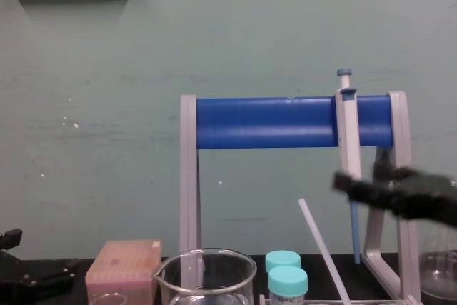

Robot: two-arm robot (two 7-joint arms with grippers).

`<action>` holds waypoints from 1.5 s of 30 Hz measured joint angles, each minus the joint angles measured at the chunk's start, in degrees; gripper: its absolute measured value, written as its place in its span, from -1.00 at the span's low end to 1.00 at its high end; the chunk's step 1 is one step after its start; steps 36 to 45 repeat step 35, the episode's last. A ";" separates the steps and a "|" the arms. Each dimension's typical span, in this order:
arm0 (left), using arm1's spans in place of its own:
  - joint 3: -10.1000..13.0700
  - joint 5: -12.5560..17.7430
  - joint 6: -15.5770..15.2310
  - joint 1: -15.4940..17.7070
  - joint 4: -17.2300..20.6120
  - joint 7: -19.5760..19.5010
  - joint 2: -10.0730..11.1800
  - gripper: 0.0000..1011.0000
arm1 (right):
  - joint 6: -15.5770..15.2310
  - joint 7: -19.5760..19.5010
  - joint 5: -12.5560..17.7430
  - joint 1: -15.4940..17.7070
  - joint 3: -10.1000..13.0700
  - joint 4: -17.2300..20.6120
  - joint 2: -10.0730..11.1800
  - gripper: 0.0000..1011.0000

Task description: Pick up the stirring rod with one hand, then place it down.

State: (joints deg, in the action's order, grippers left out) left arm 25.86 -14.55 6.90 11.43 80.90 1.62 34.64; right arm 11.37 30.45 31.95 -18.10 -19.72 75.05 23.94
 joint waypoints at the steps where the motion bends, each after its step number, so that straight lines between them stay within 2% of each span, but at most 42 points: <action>1: 0.00 0.00 0.00 0.00 0.00 0.00 0.00 0.98 | 0.36 -3.63 -1.21 0.89 1.41 0.93 -0.02 0.98; 4: 0.00 0.00 0.00 0.00 0.00 0.00 0.01 0.98 | 0.21 -9.53 -3.90 2.25 3.02 2.13 -0.10 0.98; 5: 0.00 0.00 0.00 0.00 0.00 0.00 0.00 0.98 | -1.33 -14.06 -5.96 3.22 3.92 2.89 -0.13 0.98; 7: 0.00 0.00 0.00 0.00 0.00 0.00 0.00 0.98 | -3.98 -18.31 -7.73 4.07 4.52 3.22 -0.25 0.98; 8: 0.00 0.00 0.00 0.00 0.00 0.00 0.00 0.98 | -6.55 -21.15 -9.07 4.61 4.85 3.29 -0.29 0.98; 11: 0.00 0.00 0.00 0.00 0.00 0.00 0.00 0.98 | -10.43 -24.01 -10.11 5.16 5.15 3.02 -0.45 0.98; 12: 0.00 0.00 0.00 0.00 0.00 0.00 0.00 0.98 | -12.80 -24.97 -10.41 5.38 5.28 2.60 -0.61 0.98; 14: 0.00 0.00 0.00 0.00 0.00 0.00 0.00 0.98 | -14.99 -25.67 -10.54 5.59 5.50 1.92 -0.93 0.98; 18: 0.00 0.00 0.00 0.00 0.00 0.00 0.00 0.98 | -16.73 -26.04 -10.94 5.65 5.62 1.15 -1.30 0.98; 45: 0.00 0.00 0.00 0.00 0.00 0.00 0.00 0.98 | -16.13 -25.93 -10.81 5.61 5.60 1.35 -1.18 0.98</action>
